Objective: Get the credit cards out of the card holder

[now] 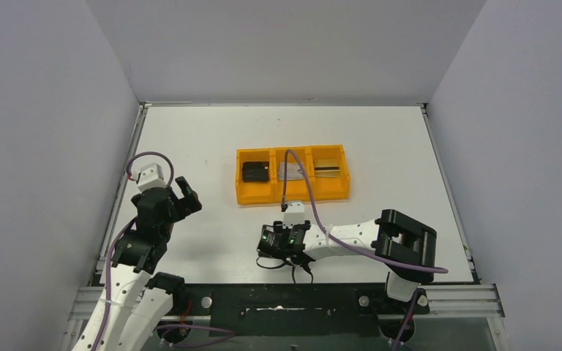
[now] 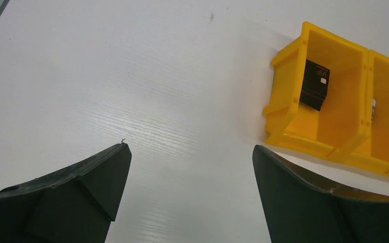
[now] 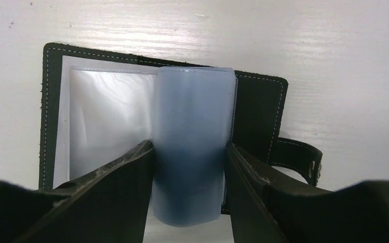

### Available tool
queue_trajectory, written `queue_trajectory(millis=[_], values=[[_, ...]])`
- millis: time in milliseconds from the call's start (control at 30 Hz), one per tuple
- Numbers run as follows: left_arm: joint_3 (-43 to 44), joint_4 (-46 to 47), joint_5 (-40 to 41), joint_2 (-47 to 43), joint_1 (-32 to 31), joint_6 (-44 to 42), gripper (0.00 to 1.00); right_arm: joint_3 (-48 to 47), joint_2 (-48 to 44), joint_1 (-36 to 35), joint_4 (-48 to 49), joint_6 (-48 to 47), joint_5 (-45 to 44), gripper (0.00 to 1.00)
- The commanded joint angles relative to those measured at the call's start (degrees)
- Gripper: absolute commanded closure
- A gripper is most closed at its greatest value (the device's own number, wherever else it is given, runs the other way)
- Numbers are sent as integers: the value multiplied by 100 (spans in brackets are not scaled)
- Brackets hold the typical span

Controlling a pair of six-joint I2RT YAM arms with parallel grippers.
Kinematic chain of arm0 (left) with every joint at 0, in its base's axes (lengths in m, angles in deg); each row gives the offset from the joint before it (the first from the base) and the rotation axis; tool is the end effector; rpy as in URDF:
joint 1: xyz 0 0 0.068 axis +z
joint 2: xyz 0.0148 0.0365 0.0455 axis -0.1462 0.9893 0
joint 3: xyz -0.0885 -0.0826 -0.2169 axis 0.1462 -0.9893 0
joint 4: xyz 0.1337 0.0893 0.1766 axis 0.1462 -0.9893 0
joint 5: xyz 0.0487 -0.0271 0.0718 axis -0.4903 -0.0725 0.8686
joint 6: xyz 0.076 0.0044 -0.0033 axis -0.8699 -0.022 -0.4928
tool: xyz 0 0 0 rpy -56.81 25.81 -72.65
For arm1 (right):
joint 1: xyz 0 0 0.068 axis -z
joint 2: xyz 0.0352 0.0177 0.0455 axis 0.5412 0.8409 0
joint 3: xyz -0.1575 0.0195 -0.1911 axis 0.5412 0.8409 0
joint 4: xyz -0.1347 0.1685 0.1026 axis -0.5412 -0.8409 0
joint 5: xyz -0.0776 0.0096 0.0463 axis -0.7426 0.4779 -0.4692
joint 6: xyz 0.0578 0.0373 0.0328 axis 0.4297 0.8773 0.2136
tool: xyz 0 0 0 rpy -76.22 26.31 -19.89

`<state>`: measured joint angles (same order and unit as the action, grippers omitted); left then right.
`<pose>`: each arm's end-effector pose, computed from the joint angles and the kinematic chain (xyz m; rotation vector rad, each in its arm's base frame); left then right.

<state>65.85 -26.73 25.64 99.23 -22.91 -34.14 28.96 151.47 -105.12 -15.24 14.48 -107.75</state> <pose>0.1571 -0.0182 0.2459 -0.4667 2.0162 -0.1098 0.1190 0.2618 0.1197 0.0295 2.5515 0.0276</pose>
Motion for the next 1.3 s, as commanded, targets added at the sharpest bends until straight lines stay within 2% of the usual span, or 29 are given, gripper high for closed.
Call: queue_trajectory(millis=[0,100,200,333,433,567,800,933,1100,1267], values=[[202,294,-48,-29,44,-104,7,-62,-182,63,154,-358,-298,50],[251,304,-193,-60,36,-127,7,46,-424,180,612,-947,22,44],[423,318,-328,-40,38,-116,7,88,-815,294,910,-1458,220,26],[853,148,-16,267,36,56,7,45,-1537,428,949,-2033,109,11],[1293,-100,286,675,39,187,7,121,-2155,836,987,-2448,39,4],[1734,-272,735,923,31,156,7,182,-2892,1795,889,-3069,-203,1],[1731,-306,987,791,27,-100,7,321,-4197,3467,1092,-3950,-574,2],[1615,-250,984,646,29,-174,7,584,-4824,3669,1102,-4081,-1022,2],[1521,-116,877,575,27,-169,7,1208,-5469,3676,1225,-3835,-791,2],[1530,-57,1002,737,32,-21,7,1113,-5670,3677,963,-3767,-965,2]])
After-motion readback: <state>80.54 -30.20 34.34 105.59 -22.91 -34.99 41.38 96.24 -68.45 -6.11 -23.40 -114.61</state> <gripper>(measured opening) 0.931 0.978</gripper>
